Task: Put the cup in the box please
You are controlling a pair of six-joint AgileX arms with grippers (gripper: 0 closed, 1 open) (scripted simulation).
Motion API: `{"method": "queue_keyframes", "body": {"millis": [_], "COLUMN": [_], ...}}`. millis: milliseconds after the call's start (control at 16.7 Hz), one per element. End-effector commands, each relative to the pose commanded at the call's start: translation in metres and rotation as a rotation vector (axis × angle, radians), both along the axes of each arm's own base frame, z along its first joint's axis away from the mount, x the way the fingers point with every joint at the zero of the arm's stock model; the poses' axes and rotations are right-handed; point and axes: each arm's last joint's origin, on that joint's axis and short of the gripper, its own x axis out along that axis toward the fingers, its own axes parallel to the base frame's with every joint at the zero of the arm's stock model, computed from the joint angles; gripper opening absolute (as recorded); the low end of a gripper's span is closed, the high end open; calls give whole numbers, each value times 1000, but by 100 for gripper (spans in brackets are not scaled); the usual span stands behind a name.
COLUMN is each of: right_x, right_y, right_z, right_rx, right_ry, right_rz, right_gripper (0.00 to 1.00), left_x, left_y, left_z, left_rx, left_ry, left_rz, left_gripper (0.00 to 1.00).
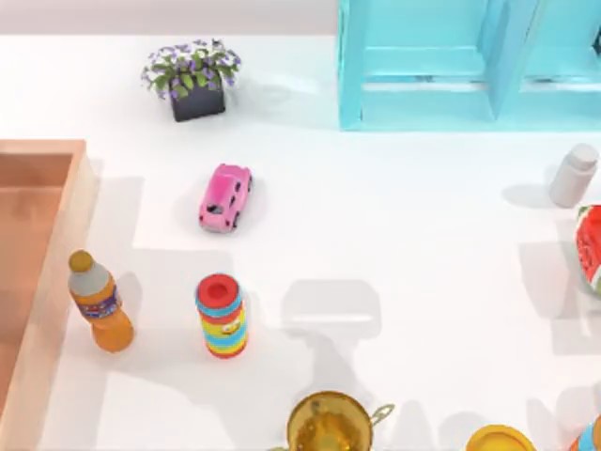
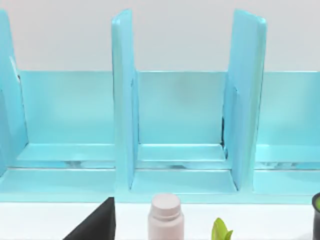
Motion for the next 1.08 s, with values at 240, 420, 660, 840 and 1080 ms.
{"method": "queue_keyframes", "body": {"millis": [240,420,660,840,1080], "right_x": [0,0,0,0,0], "right_y": [0,0,0,0,0], "right_z": [0,0,0,0,0], "right_rx": [0,0,0,0,0], "right_ry": [0,0,0,0,0], "right_rz": [0,0,0,0,0], "right_gripper": [100,100,100,100,100], "left_x": [0,0,0,0,0], "left_y": [0,0,0,0,0], "left_z": [0,0,0,0,0], "left_rx": [0,0,0,0,0], "left_ry": [0,0,0,0,0], "left_rz": [0,0,0,0,0], "left_gripper": [38,60,90,100,100]}}
